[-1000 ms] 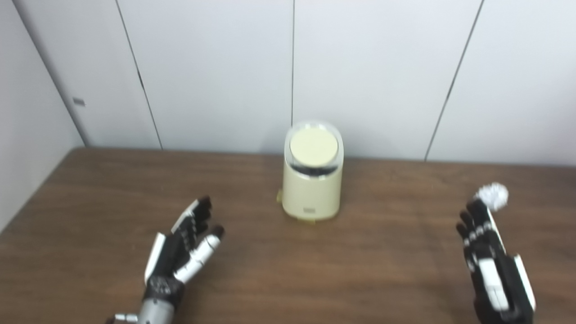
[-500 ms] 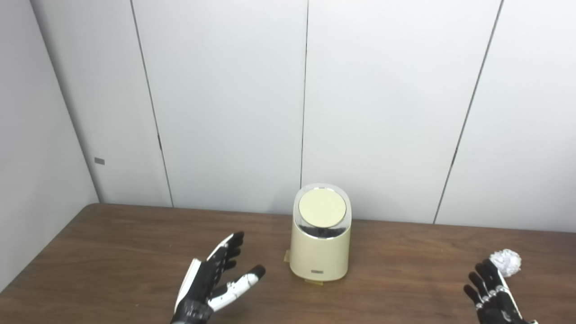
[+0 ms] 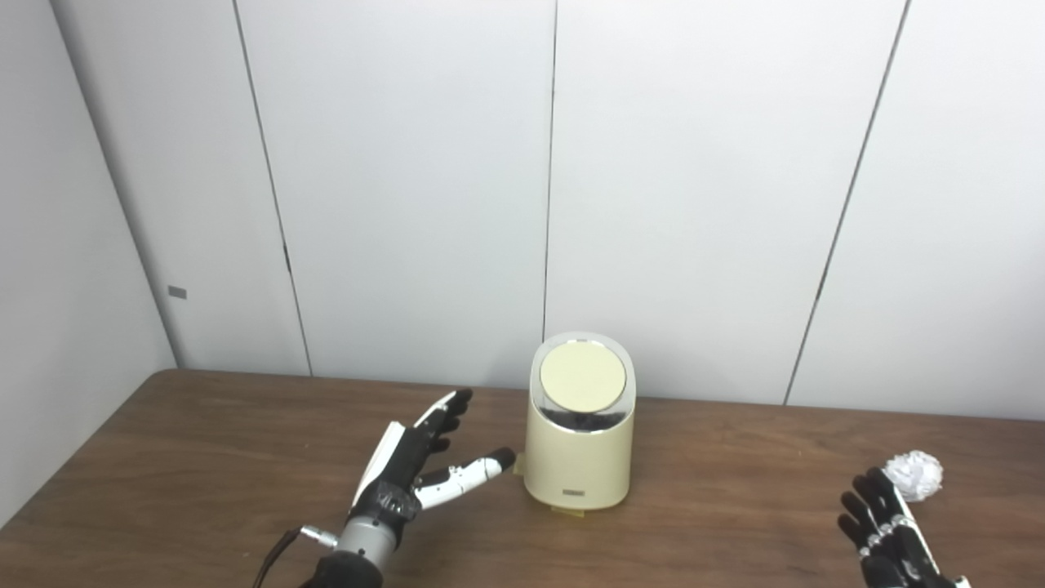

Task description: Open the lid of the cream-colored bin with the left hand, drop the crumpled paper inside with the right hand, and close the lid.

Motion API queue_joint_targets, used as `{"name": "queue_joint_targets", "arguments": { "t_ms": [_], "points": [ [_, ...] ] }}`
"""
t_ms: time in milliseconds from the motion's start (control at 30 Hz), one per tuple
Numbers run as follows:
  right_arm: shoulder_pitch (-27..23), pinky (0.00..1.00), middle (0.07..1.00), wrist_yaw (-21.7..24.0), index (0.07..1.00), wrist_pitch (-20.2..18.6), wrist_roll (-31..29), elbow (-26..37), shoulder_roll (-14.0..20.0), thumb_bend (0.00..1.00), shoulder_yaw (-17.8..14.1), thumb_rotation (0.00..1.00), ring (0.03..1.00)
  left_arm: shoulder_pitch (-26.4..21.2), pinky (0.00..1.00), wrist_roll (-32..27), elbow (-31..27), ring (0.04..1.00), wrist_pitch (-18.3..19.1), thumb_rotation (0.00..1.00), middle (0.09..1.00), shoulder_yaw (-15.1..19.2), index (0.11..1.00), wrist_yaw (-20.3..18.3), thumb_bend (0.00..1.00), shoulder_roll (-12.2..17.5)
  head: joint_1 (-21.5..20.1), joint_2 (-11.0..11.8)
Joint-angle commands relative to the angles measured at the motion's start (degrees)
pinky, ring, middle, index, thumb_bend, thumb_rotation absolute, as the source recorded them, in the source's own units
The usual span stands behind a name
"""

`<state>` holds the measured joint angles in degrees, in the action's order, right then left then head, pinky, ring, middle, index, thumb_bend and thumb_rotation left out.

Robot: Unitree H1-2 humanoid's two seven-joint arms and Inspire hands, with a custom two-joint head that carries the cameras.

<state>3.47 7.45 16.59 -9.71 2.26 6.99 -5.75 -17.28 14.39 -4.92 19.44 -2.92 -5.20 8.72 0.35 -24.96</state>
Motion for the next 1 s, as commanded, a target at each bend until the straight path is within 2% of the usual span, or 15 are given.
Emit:
{"name": "queue_joint_targets", "arguments": {
  "t_ms": [0,267,533,767,967],
  "points": [
    [5.70,0.93,0.961,0.13,0.952,1.22,0.69,-9.30,-2.00,0.54,1.37,0.68,0.949,-6.73,0.89,1.19,0.54,0.933,-0.79,0.43,0.935,-0.56,0.966,0.44,0.85,0.64,-0.21,-0.25],
    [6.02,0.91,0.950,-1.70,0.946,-0.05,3.93,-7.46,-3.40,0.61,2.06,0.68,0.942,-12.73,0.89,0.77,6.11,0.919,-1.58,0.42,0.929,-1.35,0.972,0.56,0.85,1.10,-1.36,-2.02],
    [6.36,0.92,0.955,-1.70,0.953,0.37,5.09,-7.34,-3.84,0.57,2.03,0.70,0.946,-14.68,0.86,1.31,7.82,0.906,-1.30,0.49,0.926,-2.42,0.971,1.24,0.85,0.86,-1.16,-1.98],
    [6.22,0.92,0.956,-1.52,0.956,0.60,5.14,-7.82,-3.55,0.57,1.78,0.71,0.946,-16.55,0.87,0.88,8.83,0.910,0.59,0.51,0.927,-1.94,0.965,2.01,0.85,-0.30,-0.76,-2.31],
    [6.39,0.92,0.960,-1.46,0.955,0.47,5.38,-7.44,-3.46,0.58,1.92,0.72,0.944,-20.62,0.85,1.33,12.46,0.907,2.46,0.47,0.926,-3.16,0.966,0.98,0.85,-0.22,-0.76,-3.12]
  ]
}}
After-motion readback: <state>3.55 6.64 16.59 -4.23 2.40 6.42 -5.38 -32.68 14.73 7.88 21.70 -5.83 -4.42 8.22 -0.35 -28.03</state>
